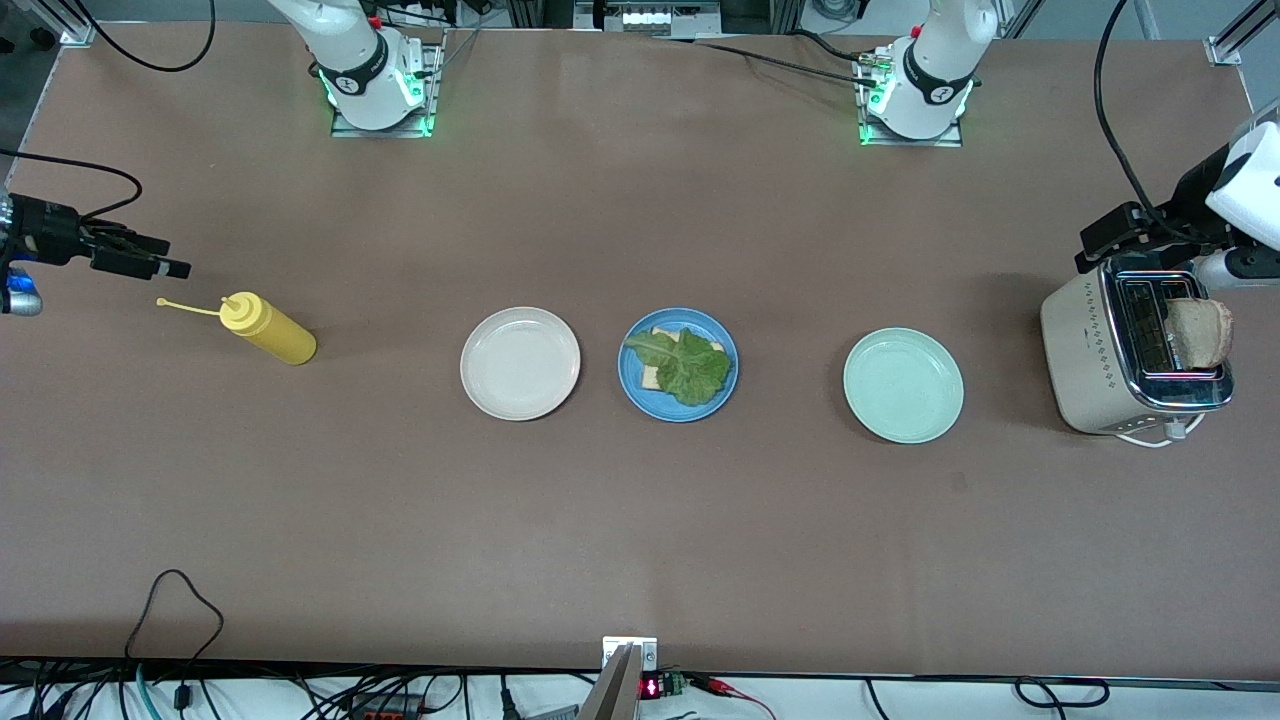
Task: Make sandwich in blue plate with both arms
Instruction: 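Grasp the yellow squeeze bottle with the right gripper and lift it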
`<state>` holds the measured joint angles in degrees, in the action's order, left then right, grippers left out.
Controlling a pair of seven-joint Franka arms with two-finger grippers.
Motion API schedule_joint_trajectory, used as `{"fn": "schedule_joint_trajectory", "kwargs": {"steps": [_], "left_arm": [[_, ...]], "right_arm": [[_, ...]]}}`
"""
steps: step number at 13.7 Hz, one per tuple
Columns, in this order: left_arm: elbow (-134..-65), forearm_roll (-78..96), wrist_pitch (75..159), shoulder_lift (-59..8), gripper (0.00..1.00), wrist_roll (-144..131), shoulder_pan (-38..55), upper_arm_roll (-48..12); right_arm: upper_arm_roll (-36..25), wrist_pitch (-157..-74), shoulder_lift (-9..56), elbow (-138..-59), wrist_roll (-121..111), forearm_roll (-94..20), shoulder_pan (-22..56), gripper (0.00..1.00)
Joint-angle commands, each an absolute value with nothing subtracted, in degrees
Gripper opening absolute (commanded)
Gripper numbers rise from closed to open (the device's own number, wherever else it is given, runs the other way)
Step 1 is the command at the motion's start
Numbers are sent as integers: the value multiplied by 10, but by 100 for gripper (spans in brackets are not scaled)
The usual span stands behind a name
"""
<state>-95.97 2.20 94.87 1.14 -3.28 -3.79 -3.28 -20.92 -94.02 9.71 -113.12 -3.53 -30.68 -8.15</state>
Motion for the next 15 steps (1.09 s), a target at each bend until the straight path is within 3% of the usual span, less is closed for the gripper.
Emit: {"fn": "schedule_joint_trajectory", "kwargs": {"steps": [1, 10, 15], "left_arm": [[-959, 11, 947, 13, 100, -36, -40, -36], [-958, 11, 933, 16, 100, -36, -36, -37], [-958, 11, 927, 16, 100, -37, -36, -37]], "right_arm": [[-204, -912, 129, -1117, -8, -363, -107, 100], [-201, -891, 141, -1132, -135, -321, -146, 100], [-200, -858, 215, -1088, 53, -389, -169, 100]]}}
